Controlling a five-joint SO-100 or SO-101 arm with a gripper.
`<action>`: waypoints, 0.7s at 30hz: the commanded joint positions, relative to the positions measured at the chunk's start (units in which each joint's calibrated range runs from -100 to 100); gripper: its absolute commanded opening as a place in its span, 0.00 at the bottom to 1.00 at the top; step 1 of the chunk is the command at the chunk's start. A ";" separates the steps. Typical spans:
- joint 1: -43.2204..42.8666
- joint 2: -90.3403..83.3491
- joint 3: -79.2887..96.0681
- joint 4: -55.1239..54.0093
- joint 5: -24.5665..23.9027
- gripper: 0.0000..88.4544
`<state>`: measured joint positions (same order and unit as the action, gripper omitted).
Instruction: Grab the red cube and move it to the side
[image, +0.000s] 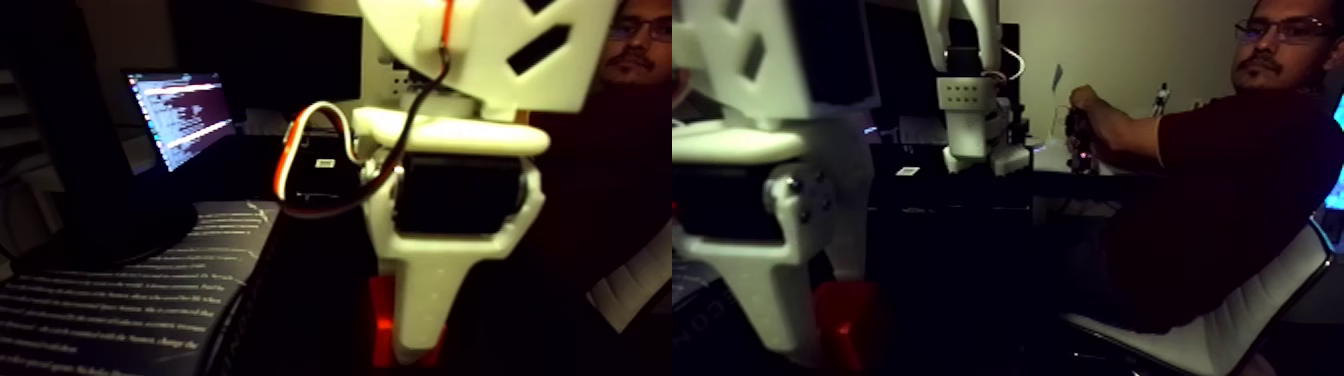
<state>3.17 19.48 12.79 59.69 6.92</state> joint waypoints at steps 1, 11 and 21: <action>-0.17 -0.74 -1.05 -0.40 -0.15 0.07; -0.75 -3.43 -1.41 3.15 0.44 0.07; -1.00 -22.00 -2.32 16.24 4.22 0.07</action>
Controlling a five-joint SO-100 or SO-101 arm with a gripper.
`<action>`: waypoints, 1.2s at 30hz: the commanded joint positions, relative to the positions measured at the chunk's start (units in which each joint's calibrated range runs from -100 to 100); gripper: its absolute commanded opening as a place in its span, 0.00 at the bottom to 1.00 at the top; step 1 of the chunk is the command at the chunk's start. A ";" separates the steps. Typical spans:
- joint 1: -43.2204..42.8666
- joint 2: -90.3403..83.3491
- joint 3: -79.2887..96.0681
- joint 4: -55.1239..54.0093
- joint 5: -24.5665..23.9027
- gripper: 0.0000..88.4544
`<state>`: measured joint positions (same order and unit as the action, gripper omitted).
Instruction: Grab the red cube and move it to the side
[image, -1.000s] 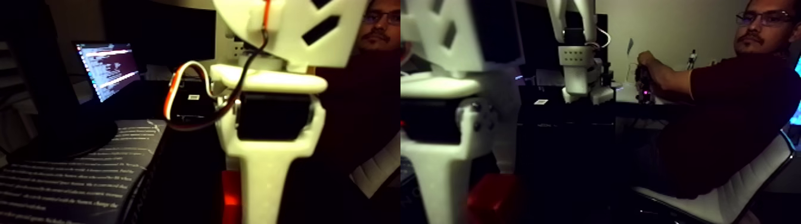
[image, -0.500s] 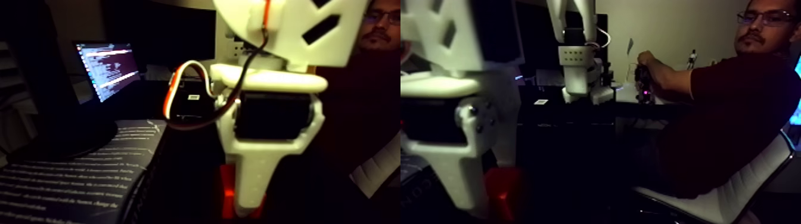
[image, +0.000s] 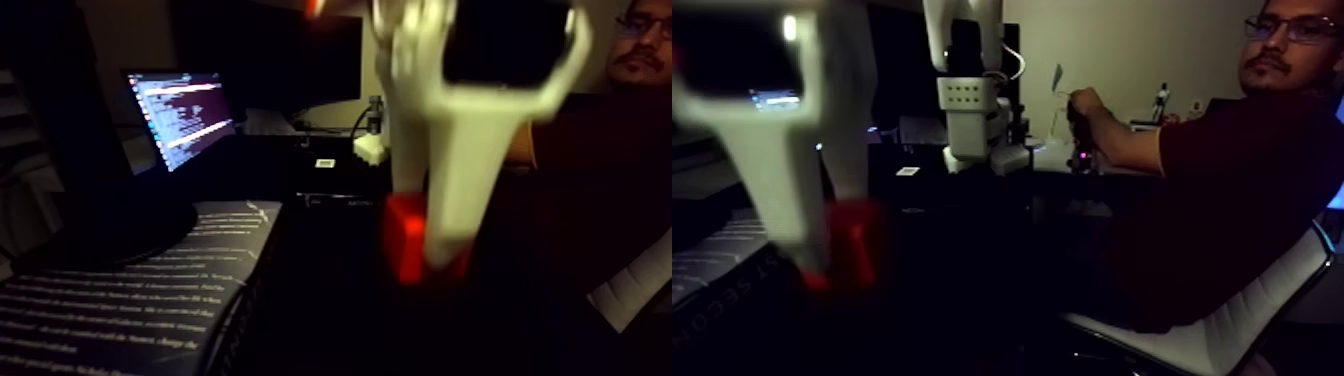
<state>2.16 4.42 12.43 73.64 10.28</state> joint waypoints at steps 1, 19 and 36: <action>0.34 -8.70 -1.77 2.54 1.46 0.07; 20.65 -14.08 -1.41 3.30 15.54 0.07; 25.15 0.62 -1.23 -7.68 16.56 0.07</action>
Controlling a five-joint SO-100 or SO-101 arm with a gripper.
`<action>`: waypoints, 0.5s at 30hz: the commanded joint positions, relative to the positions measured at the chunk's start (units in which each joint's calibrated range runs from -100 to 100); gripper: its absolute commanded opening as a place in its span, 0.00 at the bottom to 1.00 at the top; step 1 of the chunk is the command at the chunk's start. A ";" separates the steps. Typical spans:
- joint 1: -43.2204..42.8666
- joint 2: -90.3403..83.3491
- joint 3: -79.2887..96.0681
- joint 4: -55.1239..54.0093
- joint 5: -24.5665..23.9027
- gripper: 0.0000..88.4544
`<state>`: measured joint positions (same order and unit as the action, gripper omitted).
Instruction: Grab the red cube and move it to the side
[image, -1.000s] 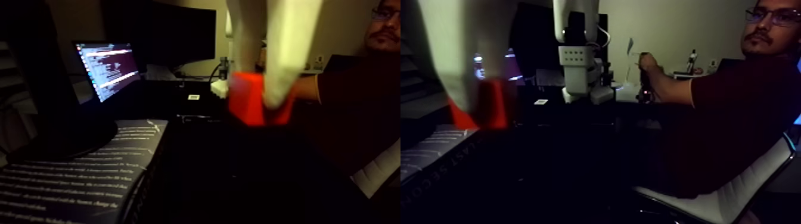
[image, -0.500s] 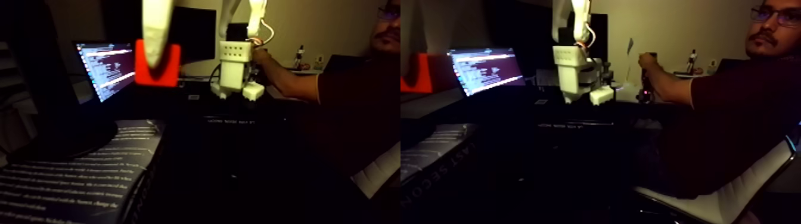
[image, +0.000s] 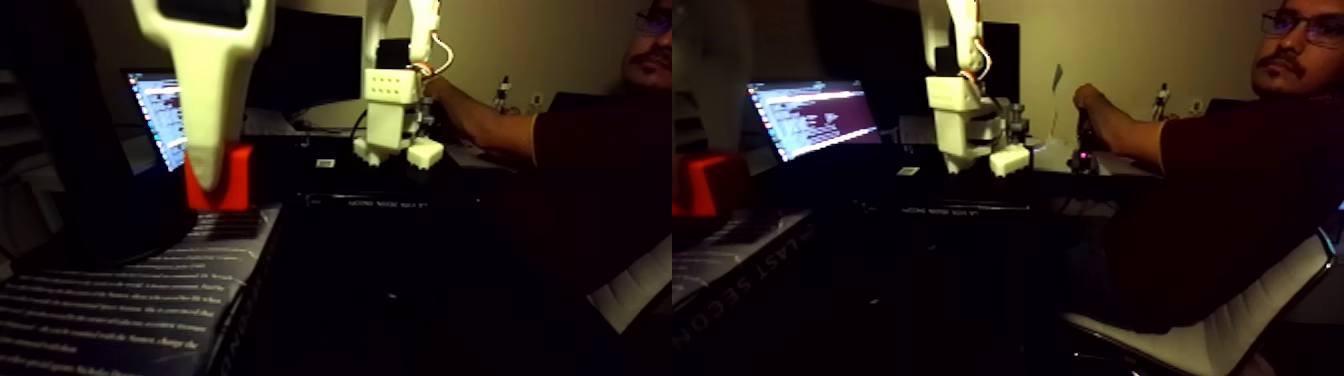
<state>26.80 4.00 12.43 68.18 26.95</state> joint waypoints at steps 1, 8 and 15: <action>1.01 1.89 -1.32 -3.14 -0.33 0.07; 1.93 4.99 -1.77 -5.42 -0.81 0.07; 1.51 5.42 -1.32 -5.09 -0.71 0.09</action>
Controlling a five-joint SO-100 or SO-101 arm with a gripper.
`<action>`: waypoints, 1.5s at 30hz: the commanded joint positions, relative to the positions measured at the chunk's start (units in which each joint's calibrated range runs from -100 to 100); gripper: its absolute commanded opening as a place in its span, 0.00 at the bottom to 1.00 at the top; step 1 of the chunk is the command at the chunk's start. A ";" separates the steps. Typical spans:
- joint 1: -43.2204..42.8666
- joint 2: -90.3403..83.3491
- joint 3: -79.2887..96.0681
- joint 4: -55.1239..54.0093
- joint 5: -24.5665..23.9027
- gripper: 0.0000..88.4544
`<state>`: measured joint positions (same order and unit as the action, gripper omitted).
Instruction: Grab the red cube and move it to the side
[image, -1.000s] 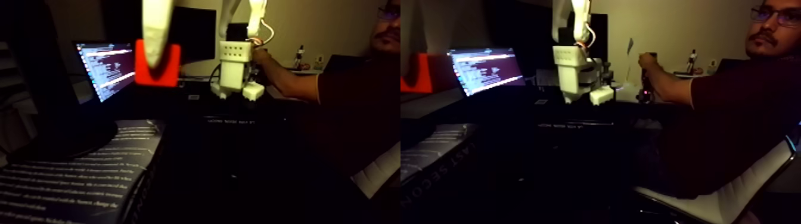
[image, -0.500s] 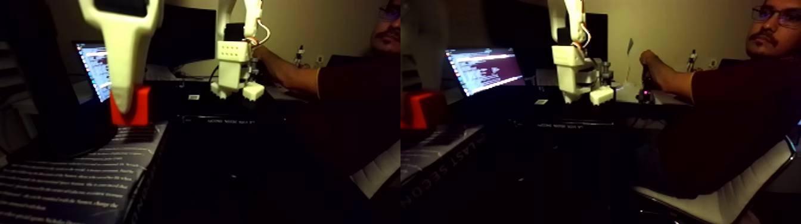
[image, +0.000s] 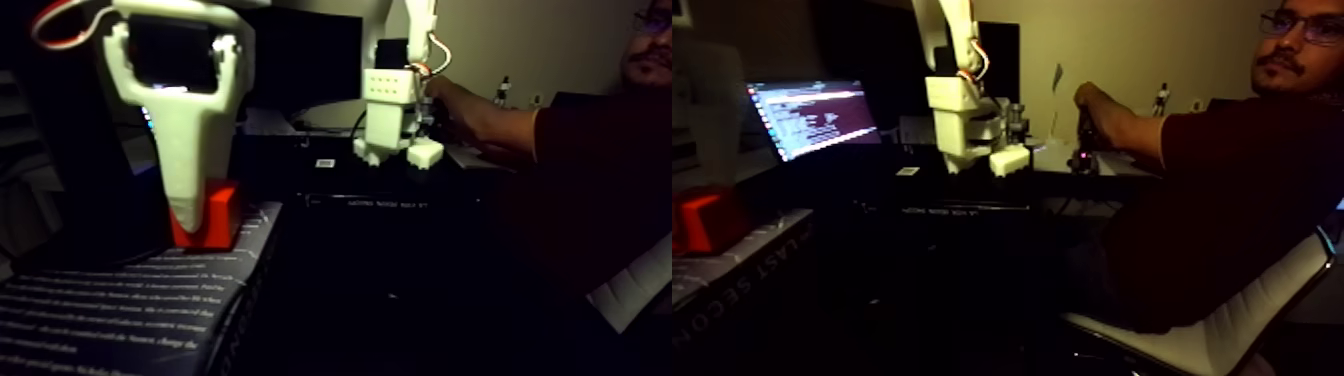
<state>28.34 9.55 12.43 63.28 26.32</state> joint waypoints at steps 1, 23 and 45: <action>-0.11 -0.14 -1.14 -0.19 -0.08 0.12; -0.03 -11.73 0.13 12.48 7.15 0.41; -25.76 -43.08 33.87 0.99 -10.11 0.08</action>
<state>3.63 -29.91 40.47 70.13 18.20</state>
